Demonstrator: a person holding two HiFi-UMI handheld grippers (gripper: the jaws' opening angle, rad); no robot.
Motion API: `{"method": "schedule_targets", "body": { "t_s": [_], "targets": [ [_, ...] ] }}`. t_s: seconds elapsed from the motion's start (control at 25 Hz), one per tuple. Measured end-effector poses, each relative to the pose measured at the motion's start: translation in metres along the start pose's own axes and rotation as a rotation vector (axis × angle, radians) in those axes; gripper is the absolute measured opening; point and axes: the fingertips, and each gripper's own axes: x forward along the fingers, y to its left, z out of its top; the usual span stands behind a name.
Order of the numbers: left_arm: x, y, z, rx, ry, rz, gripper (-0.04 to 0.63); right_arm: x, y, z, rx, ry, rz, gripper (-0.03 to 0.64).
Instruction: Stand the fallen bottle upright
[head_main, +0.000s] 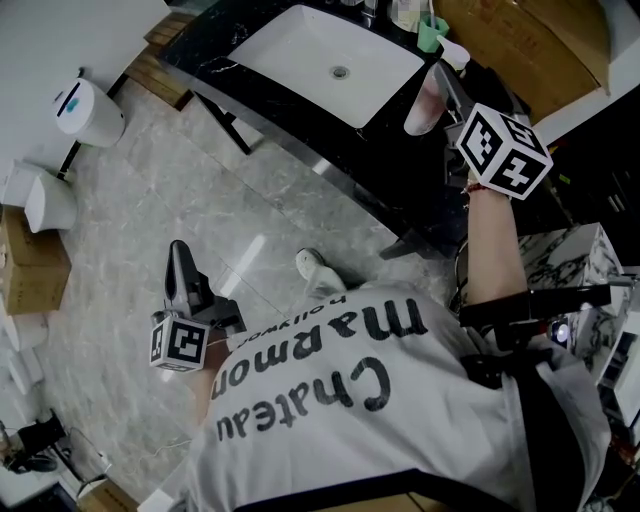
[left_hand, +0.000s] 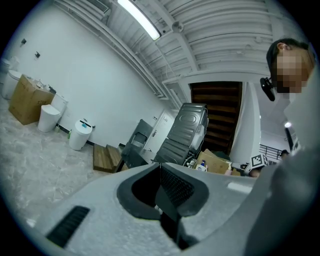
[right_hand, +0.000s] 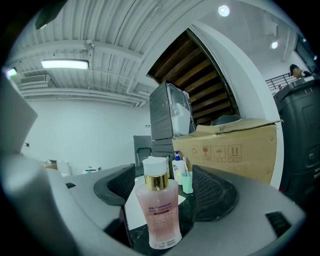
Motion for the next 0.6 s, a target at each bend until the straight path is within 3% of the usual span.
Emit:
{"method": "schedule_targets", "body": {
  "t_s": [0.44, 0.6],
  "targets": [
    [-0.017, -0.041, -0.015, 0.004, 0.015, -0.068, 0.017, -0.066, -0.043, -0.001, 0.355, -0.062, 0.132, 0.312],
    [-0.024, -0.062, -0.035, 0.009, 0.057, -0.103, 0.017, -0.098, -0.061, -0.022, 0.366, -0.023, 0.112, 0.310]
  ]
}}
